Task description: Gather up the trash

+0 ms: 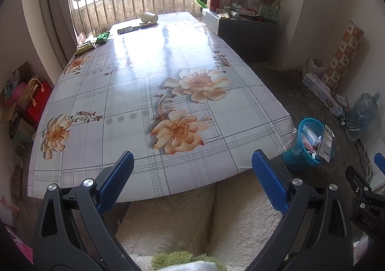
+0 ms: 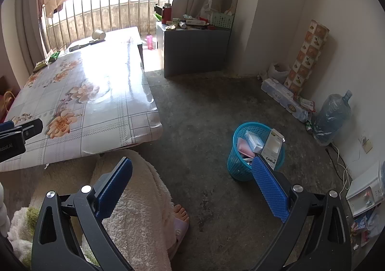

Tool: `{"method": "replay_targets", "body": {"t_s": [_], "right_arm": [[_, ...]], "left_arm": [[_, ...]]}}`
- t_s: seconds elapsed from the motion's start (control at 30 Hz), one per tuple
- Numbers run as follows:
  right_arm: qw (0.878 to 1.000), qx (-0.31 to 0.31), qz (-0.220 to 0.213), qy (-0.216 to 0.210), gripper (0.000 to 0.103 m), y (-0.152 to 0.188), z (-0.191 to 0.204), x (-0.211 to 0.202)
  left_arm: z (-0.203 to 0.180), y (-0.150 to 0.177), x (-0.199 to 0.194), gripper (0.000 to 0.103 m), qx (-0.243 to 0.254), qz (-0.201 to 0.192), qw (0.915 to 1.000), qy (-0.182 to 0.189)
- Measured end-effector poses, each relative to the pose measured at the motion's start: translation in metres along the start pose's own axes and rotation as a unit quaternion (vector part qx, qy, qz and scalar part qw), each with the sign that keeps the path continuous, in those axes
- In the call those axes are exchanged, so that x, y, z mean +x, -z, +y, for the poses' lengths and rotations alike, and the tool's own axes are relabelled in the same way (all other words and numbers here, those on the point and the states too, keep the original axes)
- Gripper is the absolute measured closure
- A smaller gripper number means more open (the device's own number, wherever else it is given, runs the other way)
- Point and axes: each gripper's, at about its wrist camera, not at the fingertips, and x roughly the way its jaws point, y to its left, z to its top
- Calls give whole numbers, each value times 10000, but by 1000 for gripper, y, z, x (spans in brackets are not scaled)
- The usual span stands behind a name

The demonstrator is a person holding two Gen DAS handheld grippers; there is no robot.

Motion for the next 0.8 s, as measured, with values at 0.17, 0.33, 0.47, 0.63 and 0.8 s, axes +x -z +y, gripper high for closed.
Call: {"method": "replay_targets", "body": {"t_s": [0.17, 0.33, 0.47, 0.63, 0.8], "right_arm": [[10000, 13, 14, -1, 7, 0, -1, 0], [10000, 18, 9, -10, 7, 0, -2, 1], [10000, 20, 4, -11, 7, 0, -2, 0], [10000, 21, 3, -11, 7, 0, -2, 0], [10000, 27, -5, -16, 7, 0, -3, 0]], "left_arm": [[-1, 1, 2, 9, -3, 29, 10000, 9], [-1, 0, 2, 9, -1, 25, 10000, 12], [-1, 0, 2, 9, 7, 38, 10000, 6], [-2, 0, 1, 9, 11, 31, 10000, 18], [-3, -1, 1, 9, 16, 26, 10000, 15]]}}
